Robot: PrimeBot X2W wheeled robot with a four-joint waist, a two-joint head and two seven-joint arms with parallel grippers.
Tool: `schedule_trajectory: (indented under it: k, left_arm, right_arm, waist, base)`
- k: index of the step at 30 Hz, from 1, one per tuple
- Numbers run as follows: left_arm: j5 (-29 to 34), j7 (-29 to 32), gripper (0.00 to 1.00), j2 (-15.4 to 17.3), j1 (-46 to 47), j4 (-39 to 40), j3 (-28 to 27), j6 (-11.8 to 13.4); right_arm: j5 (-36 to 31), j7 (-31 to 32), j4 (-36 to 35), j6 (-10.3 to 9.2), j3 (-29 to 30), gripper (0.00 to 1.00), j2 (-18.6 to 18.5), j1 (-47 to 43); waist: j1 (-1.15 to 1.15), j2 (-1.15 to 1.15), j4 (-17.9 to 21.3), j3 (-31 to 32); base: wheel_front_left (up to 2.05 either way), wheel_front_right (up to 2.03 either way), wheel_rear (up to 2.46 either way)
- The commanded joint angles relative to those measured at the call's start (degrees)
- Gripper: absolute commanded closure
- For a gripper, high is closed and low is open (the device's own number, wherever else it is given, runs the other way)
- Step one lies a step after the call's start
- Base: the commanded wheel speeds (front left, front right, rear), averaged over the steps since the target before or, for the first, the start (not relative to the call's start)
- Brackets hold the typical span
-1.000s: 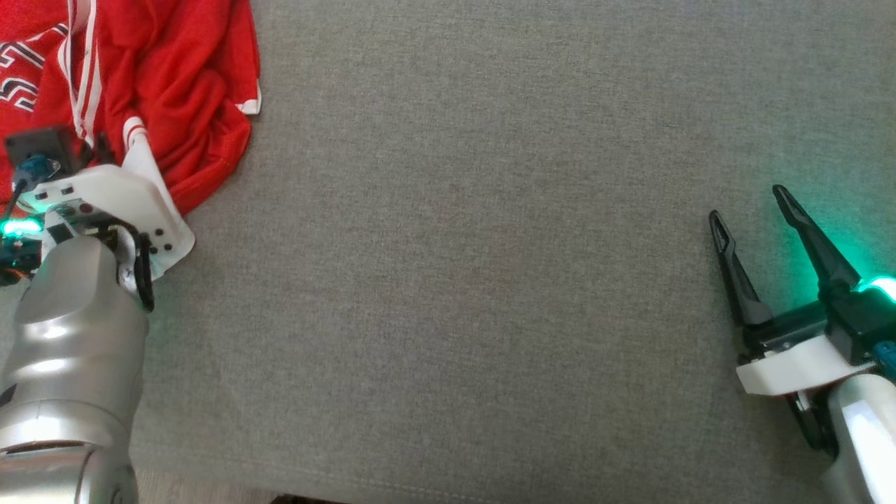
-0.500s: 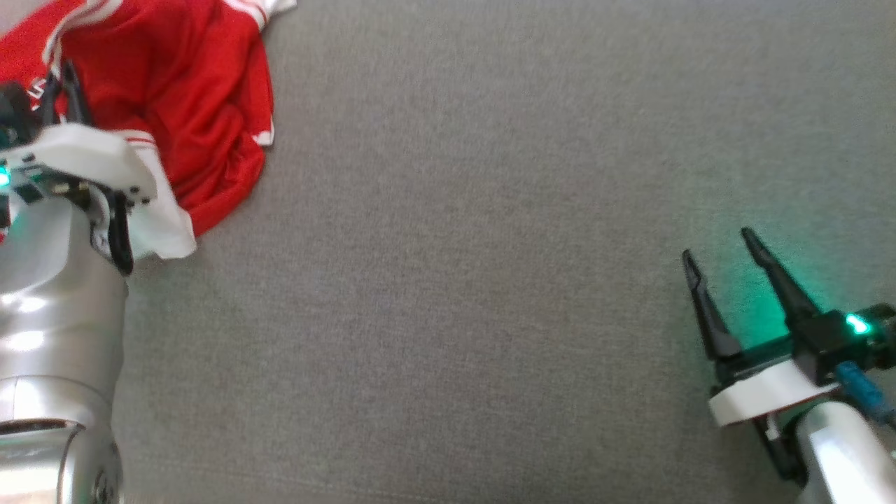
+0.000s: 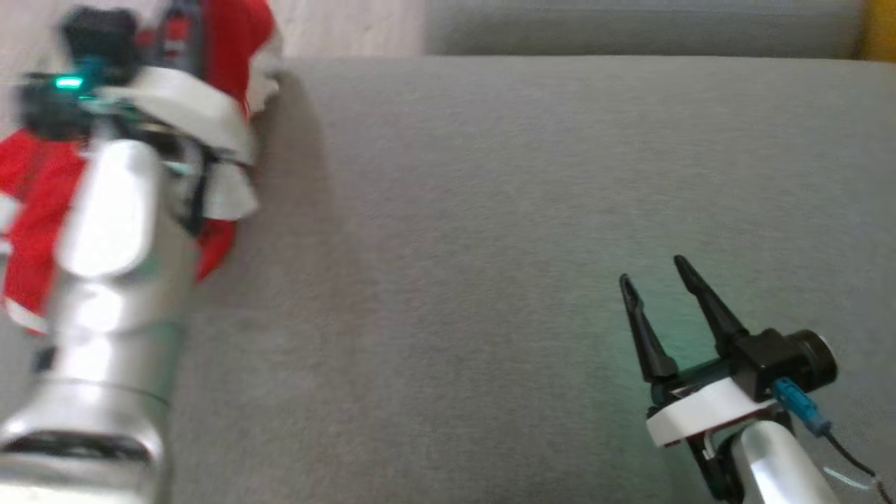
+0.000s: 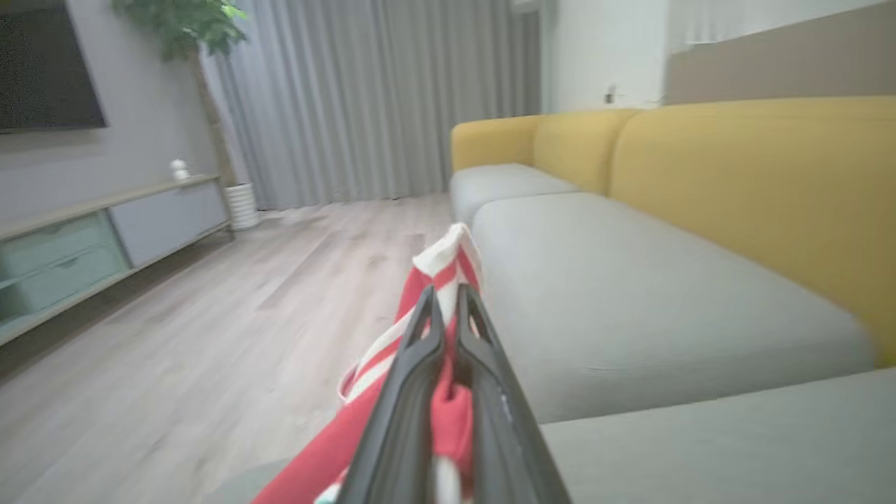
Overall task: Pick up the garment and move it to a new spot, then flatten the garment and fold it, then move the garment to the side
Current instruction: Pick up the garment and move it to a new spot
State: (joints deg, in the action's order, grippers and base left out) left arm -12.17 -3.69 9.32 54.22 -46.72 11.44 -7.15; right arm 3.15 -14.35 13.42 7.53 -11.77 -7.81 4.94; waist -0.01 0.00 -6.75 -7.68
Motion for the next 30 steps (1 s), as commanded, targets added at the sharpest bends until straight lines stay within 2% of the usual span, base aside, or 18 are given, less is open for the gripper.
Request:
schedule_trajectory:
  k: [1, 8, 12, 15, 18, 22, 30]
  left_arm:
    - [-1.9, 2.3, 1.00, 0.7, -0.9, 6.5, 1.6, -0.3]
    - [-9.1, 15.5, 1.00, -0.1, -10.3, 32.0, 9.9, -0.3]
    - [-10.6, 21.1, 1.00, -2.6, -14.7, 39.6, 14.1, 0.2]
    - [-11.1, 22.8, 1.00, -4.6, -16.5, 40.3, 17.6, 1.0]
    - [-9.6, 21.9, 1.00, -5.8, -15.8, 38.5, 22.2, 2.1]
    - [-11.0, 20.2, 1.00, -6.3, -14.8, 35.1, 26.1, 3.6]
    - [-21.9, 10.6, 1.00, -6.4, -8.7, 28.9, 37.5, 11.0]
  right_arm:
    - [0.6, -0.6, -2.0, -0.04, -1.4, 0.00, 0.5, 0.4]
    - [1.1, -0.6, -3.5, -0.04, -2.4, 0.00, 2.5, 1.8]
    - [1.4, -0.6, -4.5, -0.04, -3.6, 0.00, 3.4, 2.9]
    - [2.1, -0.6, -5.5, -0.04, -4.3, 0.00, 4.1, 3.9]
    - [2.7, -0.6, -6.2, -0.04, -4.2, 0.00, 4.5, 4.4]
    - [3.0, -0.6, -6.1, -0.04, -4.4, 0.00, 4.7, 4.6]
    - [4.1, -0.6, -5.4, -0.04, -4.0, 0.00, 4.9, 4.7]
  waist:
    - [0.01, 0.00, 4.2, 2.7]
    - [0.01, 0.00, 12.1, 2.4]
    - [0.01, 0.00, 17.2, 0.8]
    - [0.01, 0.00, 21.0, -0.7]
    - [0.01, 0.00, 23.8, -2.2]
    - [0.01, 0.00, 26.0, -3.3]
    - [0.01, 0.00, 28.6, -4.4]
  base:
    - [0.00, 0.00, 0.00]
    - [0.00, 0.00, 0.00]
    - [0.00, 0.00, 0.00]
    - [0.00, 0.00, 0.00]
    - [0.00, 0.00, 0.00]
    - [0.00, 0.00, 0.00]
    - [0.00, 0.00, 0.00]
